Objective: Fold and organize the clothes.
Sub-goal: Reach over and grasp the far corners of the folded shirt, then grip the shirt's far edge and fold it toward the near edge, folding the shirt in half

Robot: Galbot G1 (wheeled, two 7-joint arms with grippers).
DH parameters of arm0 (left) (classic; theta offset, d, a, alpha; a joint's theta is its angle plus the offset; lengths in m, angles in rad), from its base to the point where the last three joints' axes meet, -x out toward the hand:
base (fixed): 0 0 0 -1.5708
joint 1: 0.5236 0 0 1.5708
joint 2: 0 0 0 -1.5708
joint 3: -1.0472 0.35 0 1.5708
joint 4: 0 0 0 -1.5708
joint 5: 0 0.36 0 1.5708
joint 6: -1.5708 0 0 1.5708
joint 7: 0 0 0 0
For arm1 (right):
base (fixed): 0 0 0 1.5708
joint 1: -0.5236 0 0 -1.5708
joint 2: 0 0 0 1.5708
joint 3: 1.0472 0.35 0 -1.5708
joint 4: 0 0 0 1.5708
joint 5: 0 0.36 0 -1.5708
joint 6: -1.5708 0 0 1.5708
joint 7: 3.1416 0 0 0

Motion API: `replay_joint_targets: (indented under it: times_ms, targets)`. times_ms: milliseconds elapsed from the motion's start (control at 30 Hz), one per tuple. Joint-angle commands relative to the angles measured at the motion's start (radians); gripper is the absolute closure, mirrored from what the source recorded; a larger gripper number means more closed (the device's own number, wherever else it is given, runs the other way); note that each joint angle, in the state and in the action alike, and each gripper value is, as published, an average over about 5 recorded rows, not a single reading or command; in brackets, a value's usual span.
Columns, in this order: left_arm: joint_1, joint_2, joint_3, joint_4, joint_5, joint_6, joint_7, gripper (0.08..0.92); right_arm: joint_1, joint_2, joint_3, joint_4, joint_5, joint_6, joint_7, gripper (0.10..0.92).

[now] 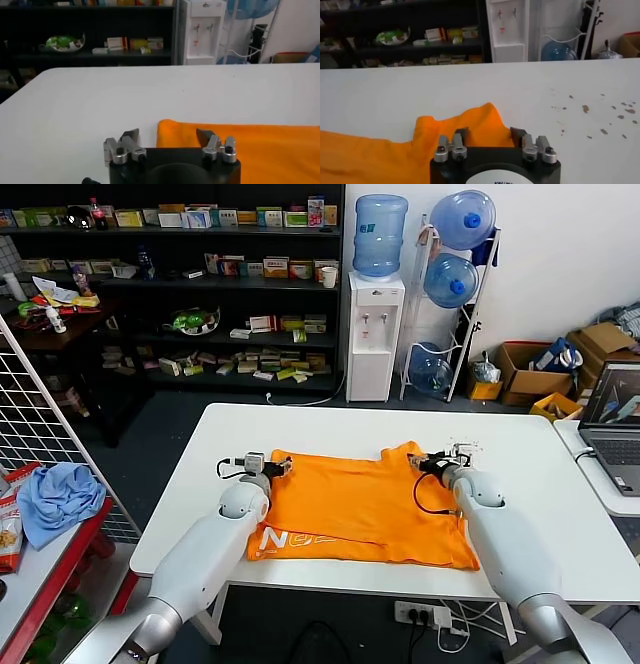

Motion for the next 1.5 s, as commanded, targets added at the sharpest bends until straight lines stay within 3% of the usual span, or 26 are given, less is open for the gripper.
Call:
replay_joint_targets:
  times_ms: [33,400,733,1200,1500]
  targets:
    - [-0.002,-0.001,-0.005,0.019,0.005,-0.005,0.014,0.305,0.016,0.02,0.0,-0.028,-0.026,0.018,-0.006,0.563]
    - [0.012,-0.002,-0.006,0.012,0.022,-0.009,0.039,0.617,-0.019,0.002,0.0,0.049,-0.015,0.056,0.036,0.871]
    - [0.069,0.067,-0.003,-0.118,0.024,-0.042,0.025,0.889,-0.135,-0.081,-0.019,0.3,0.047,0.038,0.131,0.9]
    - [0.302,0.271,-0.013,-0.558,-0.053,0.007,-0.056,0.904,-0.497,-0.32,0.026,0.815,0.144,-0.111,0.286,0.9]
    - [0.466,0.397,-0.064,-0.81,-0.088,0.034,-0.108,0.904,-0.685,-0.403,0.075,0.999,0.167,-0.153,0.346,0.9]
